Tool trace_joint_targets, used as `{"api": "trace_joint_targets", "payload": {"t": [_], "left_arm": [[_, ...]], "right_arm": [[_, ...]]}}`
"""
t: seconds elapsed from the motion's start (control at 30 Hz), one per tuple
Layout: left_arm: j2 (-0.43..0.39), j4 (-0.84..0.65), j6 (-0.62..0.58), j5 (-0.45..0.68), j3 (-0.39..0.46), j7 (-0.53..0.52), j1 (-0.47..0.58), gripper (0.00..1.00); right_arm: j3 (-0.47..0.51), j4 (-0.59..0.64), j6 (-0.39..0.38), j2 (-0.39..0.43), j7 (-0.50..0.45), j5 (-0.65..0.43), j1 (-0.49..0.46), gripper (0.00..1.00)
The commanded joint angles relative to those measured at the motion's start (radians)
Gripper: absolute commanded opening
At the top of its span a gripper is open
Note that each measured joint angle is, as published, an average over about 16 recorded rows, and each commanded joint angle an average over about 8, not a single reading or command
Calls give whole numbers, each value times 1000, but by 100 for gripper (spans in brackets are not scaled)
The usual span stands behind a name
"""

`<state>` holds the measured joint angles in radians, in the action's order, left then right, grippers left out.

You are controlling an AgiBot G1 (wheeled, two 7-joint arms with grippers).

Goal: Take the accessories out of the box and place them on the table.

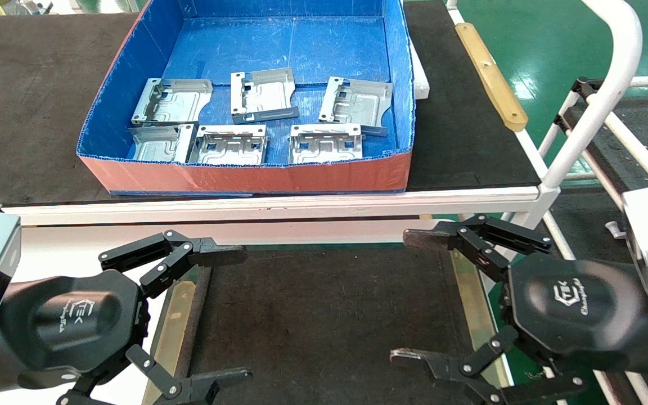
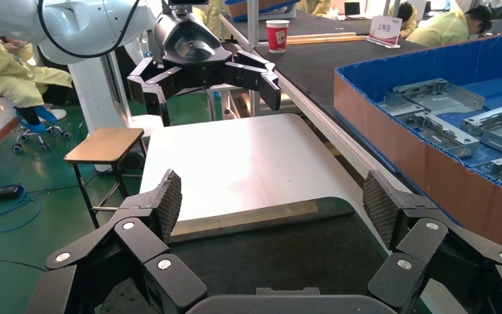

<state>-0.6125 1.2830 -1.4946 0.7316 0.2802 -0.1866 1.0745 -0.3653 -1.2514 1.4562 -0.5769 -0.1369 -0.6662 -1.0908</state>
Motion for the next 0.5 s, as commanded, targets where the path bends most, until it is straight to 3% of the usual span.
{"api": "trace_joint_targets", "payload": {"t": [0.03,0.5], "left_arm": [[0,0,0,0,0,0,0,100],[0,0,0,0,0,0,0,100]], "right_arm": [[0,0,0,0,0,0,0,100],[0,0,0,0,0,0,0,100]]}}
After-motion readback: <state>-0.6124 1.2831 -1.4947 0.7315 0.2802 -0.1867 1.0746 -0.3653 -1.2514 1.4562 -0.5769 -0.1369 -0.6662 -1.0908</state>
